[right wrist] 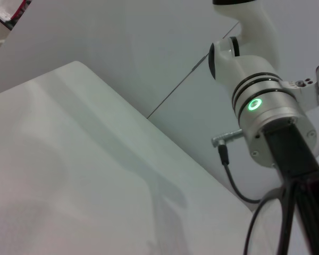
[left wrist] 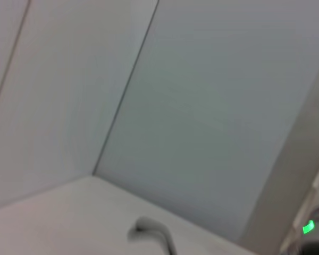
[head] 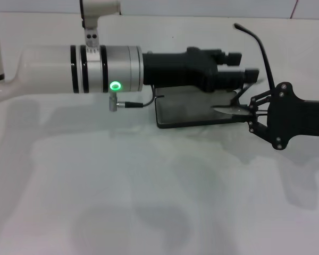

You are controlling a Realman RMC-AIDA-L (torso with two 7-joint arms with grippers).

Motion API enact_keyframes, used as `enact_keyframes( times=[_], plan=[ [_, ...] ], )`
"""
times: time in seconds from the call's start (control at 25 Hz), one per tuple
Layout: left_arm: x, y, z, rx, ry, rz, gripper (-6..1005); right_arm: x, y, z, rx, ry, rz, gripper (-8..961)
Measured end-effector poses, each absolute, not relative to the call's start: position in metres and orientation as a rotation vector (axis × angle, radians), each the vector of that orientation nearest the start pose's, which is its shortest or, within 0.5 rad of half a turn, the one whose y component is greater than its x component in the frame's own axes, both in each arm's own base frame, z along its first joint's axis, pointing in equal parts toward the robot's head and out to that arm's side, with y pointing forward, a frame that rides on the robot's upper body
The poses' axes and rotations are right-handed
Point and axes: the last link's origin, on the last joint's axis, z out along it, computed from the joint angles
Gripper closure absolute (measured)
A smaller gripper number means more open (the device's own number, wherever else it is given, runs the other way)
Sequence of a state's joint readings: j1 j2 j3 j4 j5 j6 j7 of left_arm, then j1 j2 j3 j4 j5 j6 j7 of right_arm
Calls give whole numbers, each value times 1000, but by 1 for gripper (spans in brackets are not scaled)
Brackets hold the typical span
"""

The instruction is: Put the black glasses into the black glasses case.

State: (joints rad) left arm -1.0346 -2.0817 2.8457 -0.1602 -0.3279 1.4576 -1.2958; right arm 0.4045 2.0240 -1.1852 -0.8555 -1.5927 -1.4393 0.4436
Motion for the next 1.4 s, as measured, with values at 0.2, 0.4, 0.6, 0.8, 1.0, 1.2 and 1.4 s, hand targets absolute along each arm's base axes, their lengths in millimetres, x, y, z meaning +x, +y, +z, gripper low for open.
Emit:
enact_keyframes(
  times=[0.2,0.4,0.6,0.8,1.0,1.2,1.4],
  plan=[
    [-139,374,-80,-2943,-650,-915,319,226,327,2,-2485,-907,458,857],
    [-138,374,-79,-2933,-651,-940,320,227,325,2,-2487,-913,454,859],
    [-142,378,-73,-2874,-672,-985,320,229,316,0,-2516,-946,455,870],
    [-151,382,-68,-2842,-678,-956,319,225,294,6,-2543,-1047,544,881],
    [-156,384,-72,-2830,-678,-890,319,214,275,13,-2538,-1130,687,895],
    [-148,383,-78,-2837,-558,-907,319,206,274,5,-2584,-1117,829,907],
    [-131,378,-85,-2840,-367,-996,319,202,292,1,-2655,-925,899,906]
  ],
)
